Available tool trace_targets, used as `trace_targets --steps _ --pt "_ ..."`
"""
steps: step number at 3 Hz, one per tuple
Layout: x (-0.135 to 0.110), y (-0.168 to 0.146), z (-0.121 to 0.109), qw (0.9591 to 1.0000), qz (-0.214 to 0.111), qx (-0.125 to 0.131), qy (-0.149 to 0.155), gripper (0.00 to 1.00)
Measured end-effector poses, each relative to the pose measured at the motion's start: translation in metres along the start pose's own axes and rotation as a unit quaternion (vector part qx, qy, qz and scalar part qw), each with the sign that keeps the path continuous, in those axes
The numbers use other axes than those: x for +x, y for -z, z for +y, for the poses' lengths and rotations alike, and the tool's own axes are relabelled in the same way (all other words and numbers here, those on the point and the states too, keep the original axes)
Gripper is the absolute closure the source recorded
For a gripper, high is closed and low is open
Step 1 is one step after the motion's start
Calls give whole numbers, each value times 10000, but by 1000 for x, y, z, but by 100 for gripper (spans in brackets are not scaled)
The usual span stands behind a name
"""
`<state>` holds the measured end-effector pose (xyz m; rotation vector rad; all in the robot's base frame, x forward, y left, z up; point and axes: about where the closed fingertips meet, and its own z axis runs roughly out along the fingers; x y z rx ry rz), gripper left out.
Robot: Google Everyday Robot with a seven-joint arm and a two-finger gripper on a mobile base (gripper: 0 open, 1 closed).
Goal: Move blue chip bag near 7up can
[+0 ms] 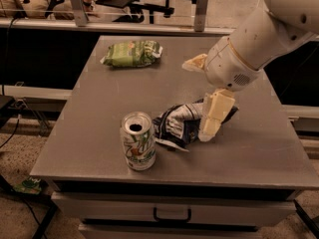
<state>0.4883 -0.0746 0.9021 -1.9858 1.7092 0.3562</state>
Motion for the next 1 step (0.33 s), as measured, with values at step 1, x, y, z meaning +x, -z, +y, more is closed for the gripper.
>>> trace_targets --steps 1 --pt "0 0 0 10000 0 0 0 0"
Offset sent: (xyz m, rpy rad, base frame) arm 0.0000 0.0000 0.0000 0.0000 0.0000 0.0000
